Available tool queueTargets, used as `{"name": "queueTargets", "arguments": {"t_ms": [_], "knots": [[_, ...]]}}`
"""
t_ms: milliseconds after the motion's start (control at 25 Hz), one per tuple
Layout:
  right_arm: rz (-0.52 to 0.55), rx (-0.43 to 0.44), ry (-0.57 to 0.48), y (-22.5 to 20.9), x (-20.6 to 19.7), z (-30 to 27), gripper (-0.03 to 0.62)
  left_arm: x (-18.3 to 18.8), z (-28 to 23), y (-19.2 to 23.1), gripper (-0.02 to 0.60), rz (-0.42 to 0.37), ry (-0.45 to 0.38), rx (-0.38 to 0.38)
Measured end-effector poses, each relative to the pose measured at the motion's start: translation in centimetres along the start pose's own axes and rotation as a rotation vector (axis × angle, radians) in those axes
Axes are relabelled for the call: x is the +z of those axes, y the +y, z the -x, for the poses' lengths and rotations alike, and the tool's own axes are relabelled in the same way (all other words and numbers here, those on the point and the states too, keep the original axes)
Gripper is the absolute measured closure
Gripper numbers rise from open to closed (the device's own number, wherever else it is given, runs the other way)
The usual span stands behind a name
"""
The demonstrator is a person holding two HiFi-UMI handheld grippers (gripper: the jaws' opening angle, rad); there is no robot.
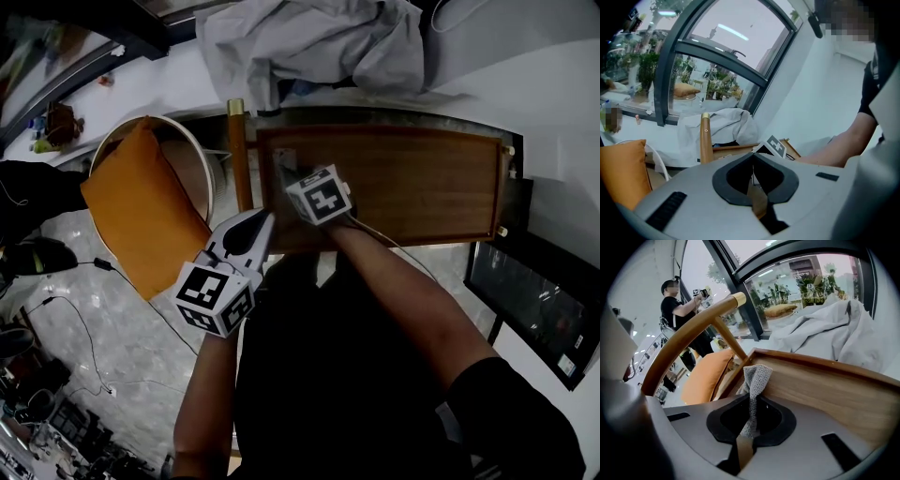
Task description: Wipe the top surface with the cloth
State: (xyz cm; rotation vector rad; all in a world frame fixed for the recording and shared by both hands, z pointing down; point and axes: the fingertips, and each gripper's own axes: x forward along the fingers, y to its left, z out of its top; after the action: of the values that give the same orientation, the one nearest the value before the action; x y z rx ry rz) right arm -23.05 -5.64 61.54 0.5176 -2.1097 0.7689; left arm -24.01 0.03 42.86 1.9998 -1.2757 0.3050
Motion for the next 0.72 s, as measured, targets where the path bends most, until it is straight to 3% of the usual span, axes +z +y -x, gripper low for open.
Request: {"name": "queueTargets", "arguments": {"t_ms": [720], "knots": [[-0.105,-0.111,-0.016,-12.5,-5.3,8.7,0.56,0.2,-8.3,-8.7,0.569,-0.034,0.05,-0.094]]}}
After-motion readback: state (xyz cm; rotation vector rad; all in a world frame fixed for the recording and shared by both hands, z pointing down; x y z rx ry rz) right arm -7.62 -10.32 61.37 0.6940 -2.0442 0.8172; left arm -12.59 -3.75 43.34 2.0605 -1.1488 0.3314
